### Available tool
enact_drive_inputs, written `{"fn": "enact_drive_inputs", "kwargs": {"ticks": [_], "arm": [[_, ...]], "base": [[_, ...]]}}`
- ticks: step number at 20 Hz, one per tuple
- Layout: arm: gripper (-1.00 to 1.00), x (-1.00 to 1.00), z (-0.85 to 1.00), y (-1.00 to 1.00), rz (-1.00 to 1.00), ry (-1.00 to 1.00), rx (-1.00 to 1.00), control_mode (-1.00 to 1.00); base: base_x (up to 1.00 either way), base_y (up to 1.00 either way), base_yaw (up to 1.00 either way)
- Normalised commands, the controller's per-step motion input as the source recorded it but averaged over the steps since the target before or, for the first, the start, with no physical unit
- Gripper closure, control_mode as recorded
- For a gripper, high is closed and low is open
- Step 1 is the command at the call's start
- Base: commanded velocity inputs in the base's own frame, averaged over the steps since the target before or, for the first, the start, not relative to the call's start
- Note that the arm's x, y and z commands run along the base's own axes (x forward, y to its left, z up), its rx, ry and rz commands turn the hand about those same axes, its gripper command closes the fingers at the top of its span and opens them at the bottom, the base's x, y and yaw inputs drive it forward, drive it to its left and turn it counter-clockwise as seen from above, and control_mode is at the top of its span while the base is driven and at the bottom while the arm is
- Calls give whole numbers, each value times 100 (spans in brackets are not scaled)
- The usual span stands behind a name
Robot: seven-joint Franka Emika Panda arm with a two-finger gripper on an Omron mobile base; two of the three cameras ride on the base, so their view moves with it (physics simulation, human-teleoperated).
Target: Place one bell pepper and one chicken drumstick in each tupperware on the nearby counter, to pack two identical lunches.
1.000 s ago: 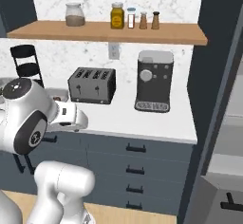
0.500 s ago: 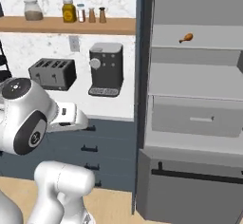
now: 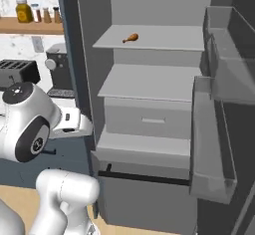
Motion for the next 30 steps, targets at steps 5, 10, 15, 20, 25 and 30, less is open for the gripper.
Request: {"fn": "enact_drive_inputs", "kwargs": {"ticks": [5,10,15,20,25,30], "arm": [[-100,0,0,0,0,0,0,100],[-100,0,0,0,0,0,0,100],[-100,0,0,0,0,0,0,100],[-100,0,0,0,0,0,0,100],[-100,0,0,0,0,0,0,100],[-100,11,0,0,0,0,0,-100]], "base": [[0,-73,0],[28,-2,0],[44,-17,0],[33,-30,0],[46,-28,0],[49,-1,0]]}}
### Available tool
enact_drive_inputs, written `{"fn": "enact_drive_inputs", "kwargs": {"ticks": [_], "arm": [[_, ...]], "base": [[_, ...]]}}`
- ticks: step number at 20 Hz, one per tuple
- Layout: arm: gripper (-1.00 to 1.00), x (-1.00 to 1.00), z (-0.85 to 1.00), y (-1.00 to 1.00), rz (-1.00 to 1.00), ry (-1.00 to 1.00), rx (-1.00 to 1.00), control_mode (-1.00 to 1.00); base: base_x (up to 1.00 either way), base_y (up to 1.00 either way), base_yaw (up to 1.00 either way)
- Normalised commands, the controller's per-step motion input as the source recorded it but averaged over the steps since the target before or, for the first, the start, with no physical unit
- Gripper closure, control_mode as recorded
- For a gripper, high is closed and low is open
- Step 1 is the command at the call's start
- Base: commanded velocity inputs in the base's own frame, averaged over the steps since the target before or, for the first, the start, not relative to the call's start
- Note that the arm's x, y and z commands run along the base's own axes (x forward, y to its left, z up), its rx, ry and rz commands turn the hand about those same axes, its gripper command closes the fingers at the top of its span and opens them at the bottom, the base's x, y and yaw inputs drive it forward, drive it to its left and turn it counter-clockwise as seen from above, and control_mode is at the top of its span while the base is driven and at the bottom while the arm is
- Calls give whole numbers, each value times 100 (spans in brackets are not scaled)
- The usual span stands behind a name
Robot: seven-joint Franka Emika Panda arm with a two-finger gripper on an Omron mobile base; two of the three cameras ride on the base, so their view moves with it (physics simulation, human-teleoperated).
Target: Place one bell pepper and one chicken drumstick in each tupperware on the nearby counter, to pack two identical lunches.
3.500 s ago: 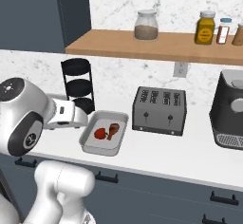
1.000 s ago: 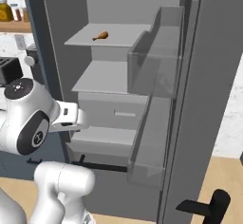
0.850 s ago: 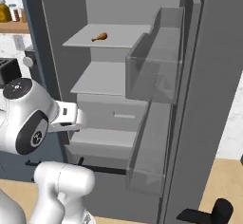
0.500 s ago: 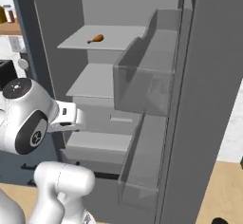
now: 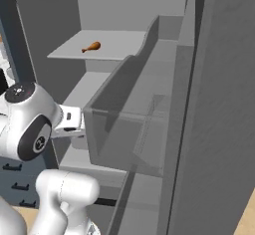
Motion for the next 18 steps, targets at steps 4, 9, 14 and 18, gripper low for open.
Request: {"fn": "enact_drive_inputs", "kwargs": {"ticks": [4,9,14,18], "arm": [[-100,9,0,0,0,-2,0,-100],[-100,2,9,9,0,-8,0,-100],[-100,0,57,12,-4,-14,4,-100],[-100,3,83,7,-5,-19,14,-100]], "base": [[0,0,0],[0,0,0],[0,0,0],[0,0,0]]}}
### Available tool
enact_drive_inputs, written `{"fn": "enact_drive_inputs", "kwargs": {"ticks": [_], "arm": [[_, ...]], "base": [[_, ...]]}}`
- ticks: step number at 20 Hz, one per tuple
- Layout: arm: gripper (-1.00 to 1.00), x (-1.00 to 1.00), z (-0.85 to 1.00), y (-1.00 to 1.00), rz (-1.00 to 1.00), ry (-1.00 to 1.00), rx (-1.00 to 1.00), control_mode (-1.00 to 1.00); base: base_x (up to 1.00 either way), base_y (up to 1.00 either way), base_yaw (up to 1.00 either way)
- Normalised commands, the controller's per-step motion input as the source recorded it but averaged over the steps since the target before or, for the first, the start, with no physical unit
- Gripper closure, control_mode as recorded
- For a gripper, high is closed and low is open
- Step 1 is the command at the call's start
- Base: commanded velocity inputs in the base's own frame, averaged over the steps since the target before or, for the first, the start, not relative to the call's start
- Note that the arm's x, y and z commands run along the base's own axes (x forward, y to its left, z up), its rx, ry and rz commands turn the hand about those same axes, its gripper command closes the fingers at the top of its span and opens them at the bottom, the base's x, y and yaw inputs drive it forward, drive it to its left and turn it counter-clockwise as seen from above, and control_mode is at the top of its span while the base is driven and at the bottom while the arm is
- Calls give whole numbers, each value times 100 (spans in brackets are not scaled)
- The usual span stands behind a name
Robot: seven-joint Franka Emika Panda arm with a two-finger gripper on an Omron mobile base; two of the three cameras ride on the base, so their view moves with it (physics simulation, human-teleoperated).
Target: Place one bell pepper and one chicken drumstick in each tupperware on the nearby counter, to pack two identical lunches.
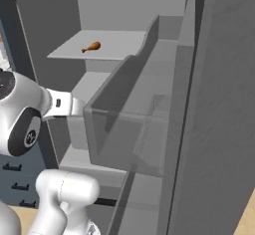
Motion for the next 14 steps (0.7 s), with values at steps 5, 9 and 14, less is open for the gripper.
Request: {"fn": "enact_drive_inputs", "kwargs": {"ticks": [5,9,14], "arm": [[-100,15,66,18,-9,-11,16,-100],[-100,20,39,25,-18,0,12,-100],[-100,2,17,1,-14,0,24,-100]], "base": [[0,0,0],[0,0,0],[0,0,0]]}}
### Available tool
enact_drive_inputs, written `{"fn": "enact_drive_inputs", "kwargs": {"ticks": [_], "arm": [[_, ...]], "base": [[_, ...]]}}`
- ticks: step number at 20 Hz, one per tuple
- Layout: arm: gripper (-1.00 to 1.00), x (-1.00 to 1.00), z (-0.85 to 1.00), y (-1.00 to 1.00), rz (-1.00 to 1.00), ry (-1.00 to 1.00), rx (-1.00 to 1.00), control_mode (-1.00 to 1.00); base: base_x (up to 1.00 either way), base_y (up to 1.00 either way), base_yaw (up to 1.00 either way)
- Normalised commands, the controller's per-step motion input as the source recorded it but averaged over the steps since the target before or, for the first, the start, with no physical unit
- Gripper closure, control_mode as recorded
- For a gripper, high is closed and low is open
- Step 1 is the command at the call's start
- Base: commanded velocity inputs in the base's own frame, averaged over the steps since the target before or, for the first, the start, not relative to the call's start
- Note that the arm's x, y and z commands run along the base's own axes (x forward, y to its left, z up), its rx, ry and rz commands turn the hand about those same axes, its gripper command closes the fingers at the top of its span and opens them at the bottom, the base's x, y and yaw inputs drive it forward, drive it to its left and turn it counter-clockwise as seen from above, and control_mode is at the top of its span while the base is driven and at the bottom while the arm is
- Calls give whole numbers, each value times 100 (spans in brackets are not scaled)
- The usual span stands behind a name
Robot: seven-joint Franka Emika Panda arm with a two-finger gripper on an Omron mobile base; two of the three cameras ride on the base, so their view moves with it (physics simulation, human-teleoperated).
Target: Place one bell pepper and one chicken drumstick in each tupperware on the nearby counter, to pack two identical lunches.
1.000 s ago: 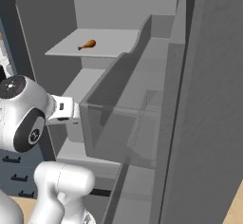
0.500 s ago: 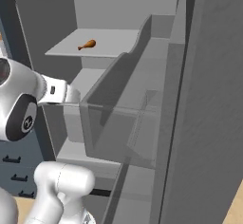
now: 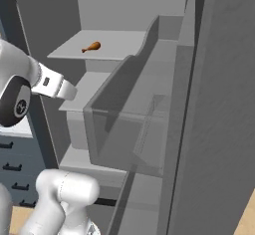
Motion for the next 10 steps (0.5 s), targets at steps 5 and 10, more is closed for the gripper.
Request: {"fn": "enact_drive_inputs", "kwargs": {"ticks": [5,10], "arm": [[-100,27,6,0,-5,-6,7,-100],[-100,13,16,0,0,-19,-5,-100]], "base": [[0,0,0],[0,0,0]]}}
